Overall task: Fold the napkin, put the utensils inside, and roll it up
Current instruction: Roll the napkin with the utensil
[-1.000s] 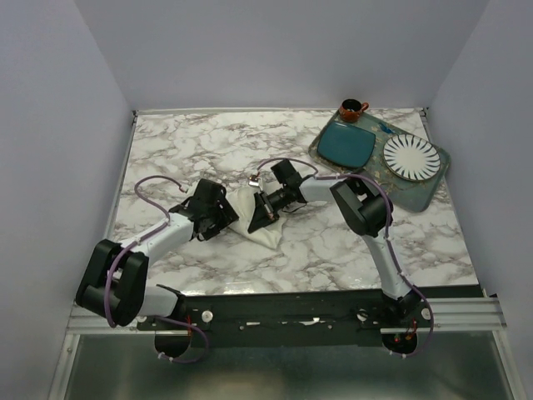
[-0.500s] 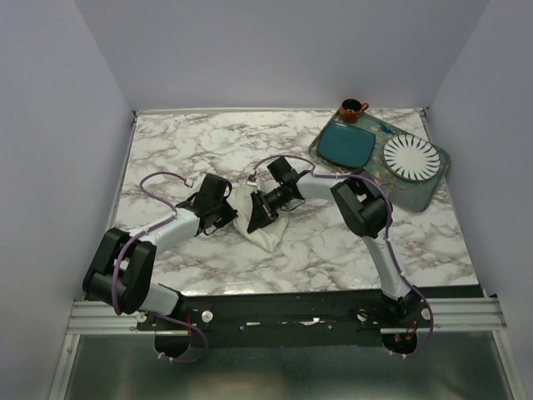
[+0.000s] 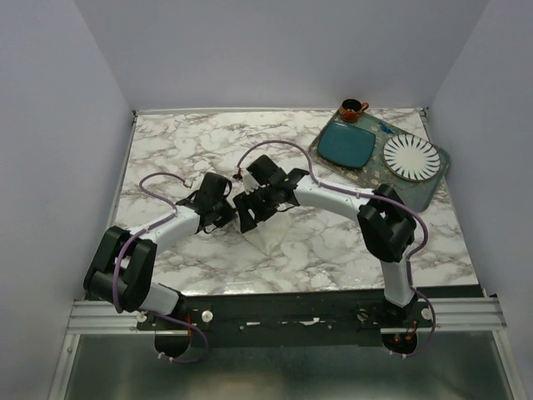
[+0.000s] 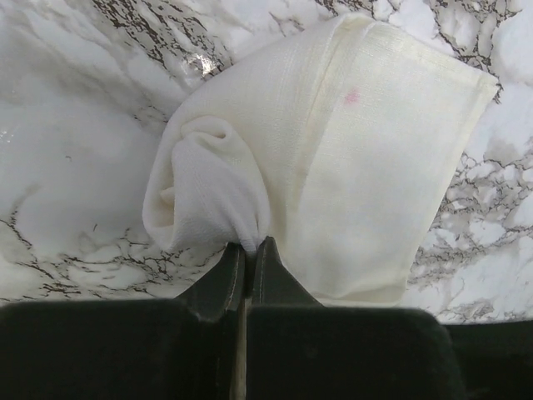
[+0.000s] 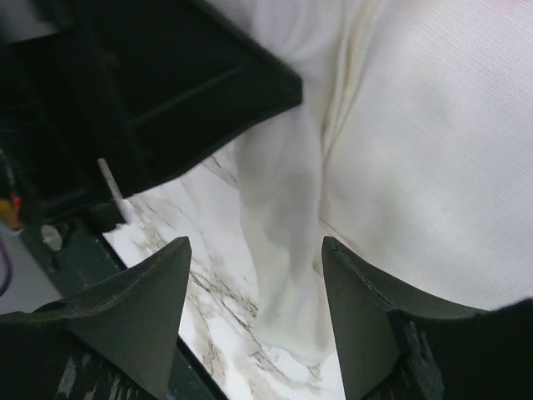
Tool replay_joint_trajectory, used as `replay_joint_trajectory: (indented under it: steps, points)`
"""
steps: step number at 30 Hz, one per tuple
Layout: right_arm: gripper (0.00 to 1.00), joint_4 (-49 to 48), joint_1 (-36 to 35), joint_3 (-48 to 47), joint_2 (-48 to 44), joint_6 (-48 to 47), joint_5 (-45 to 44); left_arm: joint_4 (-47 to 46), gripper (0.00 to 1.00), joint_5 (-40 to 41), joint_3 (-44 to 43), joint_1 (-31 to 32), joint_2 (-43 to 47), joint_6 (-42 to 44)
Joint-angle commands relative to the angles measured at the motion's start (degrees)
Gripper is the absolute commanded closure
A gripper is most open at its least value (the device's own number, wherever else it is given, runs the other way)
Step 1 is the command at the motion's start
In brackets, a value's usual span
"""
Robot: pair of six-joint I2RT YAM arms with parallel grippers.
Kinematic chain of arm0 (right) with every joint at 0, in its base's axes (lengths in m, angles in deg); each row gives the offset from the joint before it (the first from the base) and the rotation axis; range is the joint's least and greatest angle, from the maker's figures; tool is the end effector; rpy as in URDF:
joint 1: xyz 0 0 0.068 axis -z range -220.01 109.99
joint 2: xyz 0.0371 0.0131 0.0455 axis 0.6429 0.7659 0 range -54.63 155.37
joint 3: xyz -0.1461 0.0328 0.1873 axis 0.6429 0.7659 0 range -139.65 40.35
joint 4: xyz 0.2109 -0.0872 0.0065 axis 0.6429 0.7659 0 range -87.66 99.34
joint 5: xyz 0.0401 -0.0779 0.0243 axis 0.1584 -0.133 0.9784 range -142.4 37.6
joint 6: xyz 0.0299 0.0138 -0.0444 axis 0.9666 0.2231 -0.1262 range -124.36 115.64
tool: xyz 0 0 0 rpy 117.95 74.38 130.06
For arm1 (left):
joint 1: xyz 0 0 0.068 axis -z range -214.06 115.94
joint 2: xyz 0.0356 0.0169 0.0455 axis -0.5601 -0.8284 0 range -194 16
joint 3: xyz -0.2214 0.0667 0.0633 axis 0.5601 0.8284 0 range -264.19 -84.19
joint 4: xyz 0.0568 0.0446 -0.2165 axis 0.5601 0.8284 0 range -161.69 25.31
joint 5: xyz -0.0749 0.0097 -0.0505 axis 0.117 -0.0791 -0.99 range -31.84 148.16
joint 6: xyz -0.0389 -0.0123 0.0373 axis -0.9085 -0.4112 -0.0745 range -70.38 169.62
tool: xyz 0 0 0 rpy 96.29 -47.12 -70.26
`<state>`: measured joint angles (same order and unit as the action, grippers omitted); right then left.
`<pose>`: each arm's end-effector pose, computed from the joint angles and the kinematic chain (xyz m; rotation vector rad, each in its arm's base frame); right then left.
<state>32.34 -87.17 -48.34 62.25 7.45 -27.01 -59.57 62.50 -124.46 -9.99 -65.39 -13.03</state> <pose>0.2557 0.2995 0.1806 -0.9950 2.5461 0.9176 0.2288 -0.0991 0.1589 -0.8818 2.4216 -0.5170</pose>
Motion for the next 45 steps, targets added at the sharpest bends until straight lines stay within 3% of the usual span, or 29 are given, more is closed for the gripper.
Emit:
replay_joint_trajectory:
  steps: [1,6,16,22,27,28,29,31,32,35,40,42,45]
  points:
    - [0.27,-2.6,-6.4,3.3,-3.0,-1.0,-22.8,8.2,1.0,-0.2,-0.9,-0.3,-2.7,-1.7]
    - [0.27,-8.8,-10.5,6.5,-3.7,-1.9,-32.3,10.3,1.0,-1.5,-1.7,-0.8,-3.6,-3.9]
    - [0.35,-14.6,-14.8,9.1,-0.7,-6.1,-40.4,11.8,1.0,-2.8,-2.1,-1.5,-4.2,-4.8]
    - [0.46,-16.2,-15.5,10.5,1.1,-7.3,-41.7,11.3,1.0,-4.2,-1.0,-2.9,-4.5,-4.7]
    - [0.69,-16.0,-15.3,10.5,1.2,-9.4,-35.9,7.7,1.0,-4.3,0.9,-3.9,-3.6,-1.6]
    - [0.74,-15.3,-15.1,9.6,1.9,-9.4,-34.2,6.9,0.95,-5.6,1.8,-4.0,-3.3,0.6]
    - [0.79,-14.6,-14.8,8.9,2.2,-9.5,-32.1,6.5,0.78,-4.8,2.2,-4.1,-2.1,1.6]
    - [0.86,-12.4,-13.7,7.7,3.6,-8.9,-25.8,5.2,0.65,-3.3,4.3,-4.1,0.0,3.8]
    - [0.9,-12.3,-13.1,7.2,4.2,-8.3,-23.0,4.7,0.53,-2.7,5.1,-4.0,3.1,4.5]
    - [0.96,-11.5,-10.7,6.4,6.0,-6.5,-13.6,5.8,0.38,0.7,6.1,-4.1,8.9,7.4]
    - [0.96,-11.0,-6.4,3.9,8.4,-5.1,0.9,9.7,0.32,4.5,5.6,-4.1,15.3,11.0]
    - [0.96,-10.2,-3.8,2.6,10.4,-3.7,5.3,10.6,0.22,4.1,5.6,-4.1,16.9,11.9]
    - [0.96,-9.0,0.6,-0.3,13.6,-0.8,21.1,11.2,0.18,3.6,5.4,-4.0,18.3,12.3]
